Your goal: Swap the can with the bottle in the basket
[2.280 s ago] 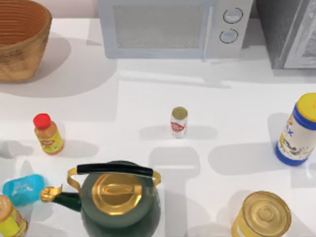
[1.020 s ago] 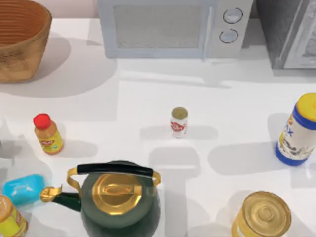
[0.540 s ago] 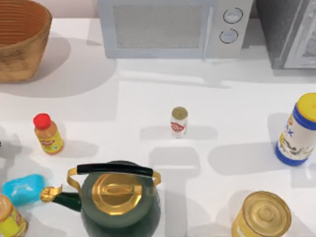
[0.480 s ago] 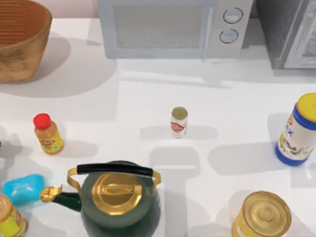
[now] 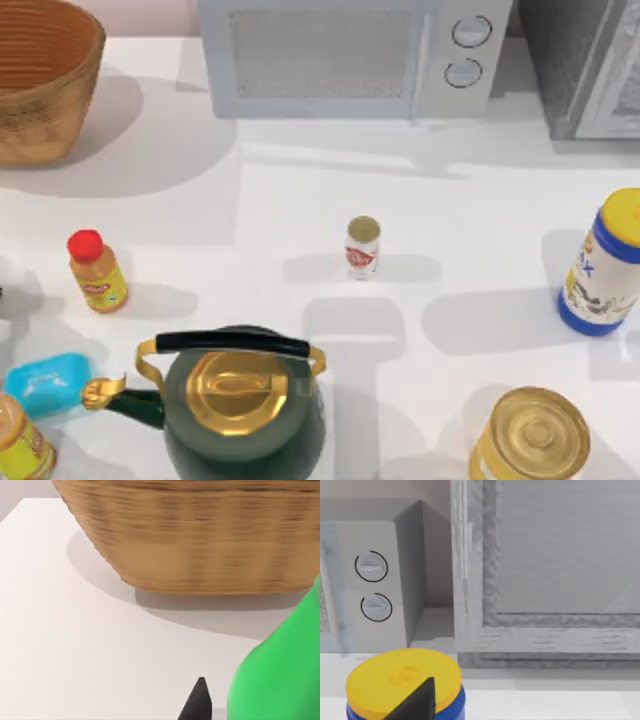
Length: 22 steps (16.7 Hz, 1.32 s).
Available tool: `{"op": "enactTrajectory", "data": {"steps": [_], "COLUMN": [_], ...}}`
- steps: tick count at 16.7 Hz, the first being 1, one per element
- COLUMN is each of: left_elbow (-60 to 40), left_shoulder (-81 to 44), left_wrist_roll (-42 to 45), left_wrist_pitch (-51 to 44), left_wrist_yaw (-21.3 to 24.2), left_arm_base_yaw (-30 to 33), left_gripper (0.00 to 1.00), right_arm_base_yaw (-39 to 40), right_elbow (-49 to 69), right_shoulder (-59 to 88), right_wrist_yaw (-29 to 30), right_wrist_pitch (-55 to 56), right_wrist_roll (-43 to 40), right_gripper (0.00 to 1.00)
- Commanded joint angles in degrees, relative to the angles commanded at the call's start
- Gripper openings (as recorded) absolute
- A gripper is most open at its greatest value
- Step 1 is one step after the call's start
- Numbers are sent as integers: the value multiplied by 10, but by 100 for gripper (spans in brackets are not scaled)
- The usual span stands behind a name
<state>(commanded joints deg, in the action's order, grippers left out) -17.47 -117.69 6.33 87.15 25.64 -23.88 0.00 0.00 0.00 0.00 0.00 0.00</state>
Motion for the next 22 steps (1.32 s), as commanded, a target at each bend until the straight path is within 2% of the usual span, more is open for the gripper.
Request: {"op": "enactTrajectory", "data": {"steps": [4, 8, 14, 22], "left_elbow": [-31, -112, -290, -516], "left_shoulder": [44, 110, 189, 214], "left_wrist_roll": [5, 8, 2, -18], "left_wrist_pitch": [-36, -137, -372, -687], "left_wrist_yaw": [-8, -39, -100, -130], "left_arm_base_yaw": [13, 1, -14, 78], "left_gripper": [0, 0, 0, 0], "right_arm_base_yaw": [0, 0, 0, 0], "right_elbow": [0, 0, 0, 0], "right_shoulder": [0, 0, 0, 0], "right_wrist_yaw": [0, 0, 0, 0], "right_wrist_pitch": [0, 0, 0, 0], "right_wrist_roll": [0, 0, 0, 0], "right_gripper": [100, 100, 100, 100]}}
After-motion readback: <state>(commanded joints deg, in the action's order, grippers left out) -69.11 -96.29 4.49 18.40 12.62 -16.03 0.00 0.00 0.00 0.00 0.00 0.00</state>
